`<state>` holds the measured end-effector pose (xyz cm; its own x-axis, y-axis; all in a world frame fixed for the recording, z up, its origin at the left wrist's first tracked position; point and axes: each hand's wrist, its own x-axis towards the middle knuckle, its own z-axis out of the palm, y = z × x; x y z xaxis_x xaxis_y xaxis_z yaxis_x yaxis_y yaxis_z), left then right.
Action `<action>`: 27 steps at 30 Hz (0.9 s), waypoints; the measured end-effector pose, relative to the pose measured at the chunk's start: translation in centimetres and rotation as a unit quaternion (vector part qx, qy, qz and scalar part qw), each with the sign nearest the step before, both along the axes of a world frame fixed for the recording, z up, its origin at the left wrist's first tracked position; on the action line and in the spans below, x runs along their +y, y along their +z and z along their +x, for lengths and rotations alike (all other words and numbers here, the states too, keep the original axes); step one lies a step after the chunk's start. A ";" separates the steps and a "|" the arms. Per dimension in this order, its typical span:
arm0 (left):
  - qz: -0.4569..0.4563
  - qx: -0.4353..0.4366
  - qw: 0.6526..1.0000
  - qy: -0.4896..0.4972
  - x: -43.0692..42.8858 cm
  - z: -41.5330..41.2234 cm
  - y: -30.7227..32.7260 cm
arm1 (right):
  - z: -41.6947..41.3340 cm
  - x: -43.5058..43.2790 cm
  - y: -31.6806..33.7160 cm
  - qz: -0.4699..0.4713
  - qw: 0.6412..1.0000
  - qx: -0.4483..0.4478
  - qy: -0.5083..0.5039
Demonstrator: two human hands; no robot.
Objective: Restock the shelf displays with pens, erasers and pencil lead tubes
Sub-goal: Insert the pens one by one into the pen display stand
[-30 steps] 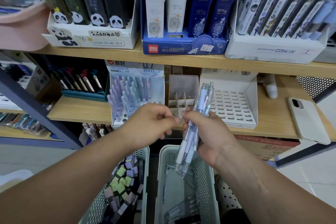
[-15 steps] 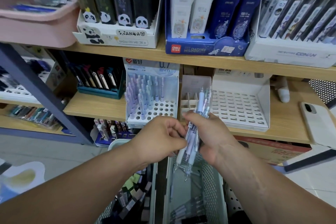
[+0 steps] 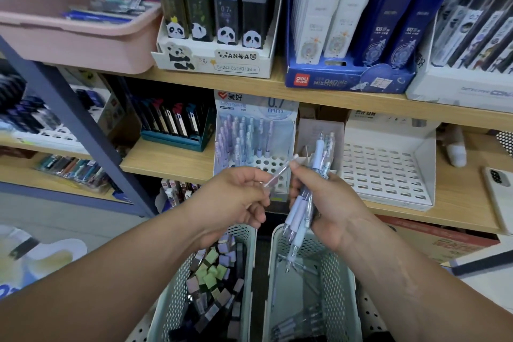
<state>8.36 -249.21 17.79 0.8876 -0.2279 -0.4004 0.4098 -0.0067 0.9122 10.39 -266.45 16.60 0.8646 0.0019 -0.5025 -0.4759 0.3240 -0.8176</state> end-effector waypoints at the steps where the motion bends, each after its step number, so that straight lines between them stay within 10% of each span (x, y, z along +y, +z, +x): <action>1: 0.003 -0.002 1.000 0.003 0.4 0.0 0.1 | 0.0 0.0 0.1 0.002 1.000 -0.001 0.001; 27: 0.146 -0.158 0.976 -0.029 3.0 -0.3 0.2 | -1.5 3.8 0.1 -0.087 0.990 -0.077 0.078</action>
<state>8.06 -246.25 17.97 0.9661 -0.1990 -0.1645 0.0998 -0.2999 0.9487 8.88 -262.67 16.72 0.9266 0.0665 -0.3701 -0.3753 0.1051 -0.9209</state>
